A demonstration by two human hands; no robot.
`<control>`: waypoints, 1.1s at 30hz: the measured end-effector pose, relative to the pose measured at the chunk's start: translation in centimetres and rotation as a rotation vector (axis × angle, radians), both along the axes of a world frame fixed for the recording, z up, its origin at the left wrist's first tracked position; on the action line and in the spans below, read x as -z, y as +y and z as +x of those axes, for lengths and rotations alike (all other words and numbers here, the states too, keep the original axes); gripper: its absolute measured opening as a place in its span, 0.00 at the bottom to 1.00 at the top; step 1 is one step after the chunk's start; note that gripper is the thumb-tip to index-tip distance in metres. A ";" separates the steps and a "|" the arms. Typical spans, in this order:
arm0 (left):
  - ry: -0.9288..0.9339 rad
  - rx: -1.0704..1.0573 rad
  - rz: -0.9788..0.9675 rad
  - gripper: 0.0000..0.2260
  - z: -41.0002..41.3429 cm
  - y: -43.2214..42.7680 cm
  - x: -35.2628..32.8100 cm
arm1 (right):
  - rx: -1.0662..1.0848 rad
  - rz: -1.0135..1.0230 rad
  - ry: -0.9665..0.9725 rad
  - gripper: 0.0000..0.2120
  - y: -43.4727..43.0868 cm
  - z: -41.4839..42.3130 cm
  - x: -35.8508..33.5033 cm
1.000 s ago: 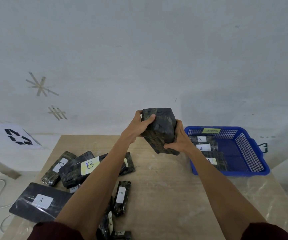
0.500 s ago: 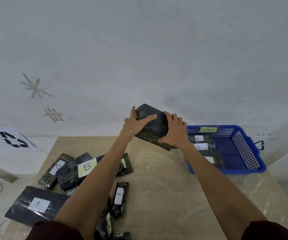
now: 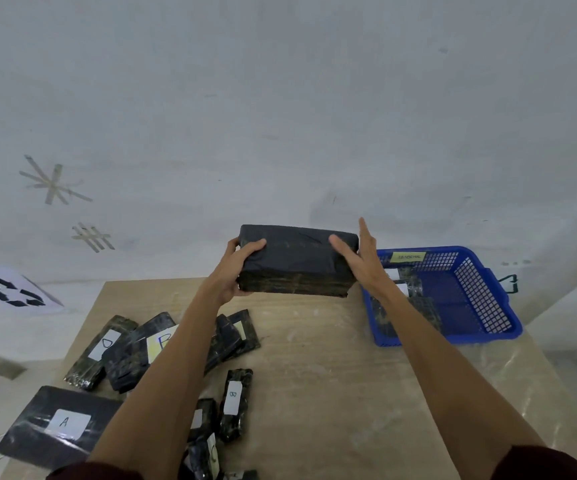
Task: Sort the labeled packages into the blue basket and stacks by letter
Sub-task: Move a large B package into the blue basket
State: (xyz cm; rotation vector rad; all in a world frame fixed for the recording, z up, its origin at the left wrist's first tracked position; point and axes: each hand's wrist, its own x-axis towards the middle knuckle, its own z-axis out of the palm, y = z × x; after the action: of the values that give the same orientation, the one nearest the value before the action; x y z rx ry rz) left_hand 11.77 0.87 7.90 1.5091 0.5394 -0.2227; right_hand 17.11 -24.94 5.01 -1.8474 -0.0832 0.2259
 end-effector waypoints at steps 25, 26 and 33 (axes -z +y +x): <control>0.294 -0.142 -0.250 0.29 2.5 -4.8 -0.1 | 0.149 -0.100 -0.255 0.47 3.6 -1.9 -2.1; 0.301 -0.146 -0.261 0.30 2.5 -4.8 -0.1 | 0.129 -0.103 -0.243 0.50 3.7 -2.0 -2.2; 0.292 -0.152 -0.289 0.22 2.4 -3.5 0.5 | -0.034 0.238 0.022 0.38 3.0 -2.6 -1.7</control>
State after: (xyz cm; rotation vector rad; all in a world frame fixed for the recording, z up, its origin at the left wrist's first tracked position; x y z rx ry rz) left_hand 14.20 -2.65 7.35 1.1552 0.8147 -0.3888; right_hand 14.53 -21.95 6.75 -1.6076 -0.1214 0.2491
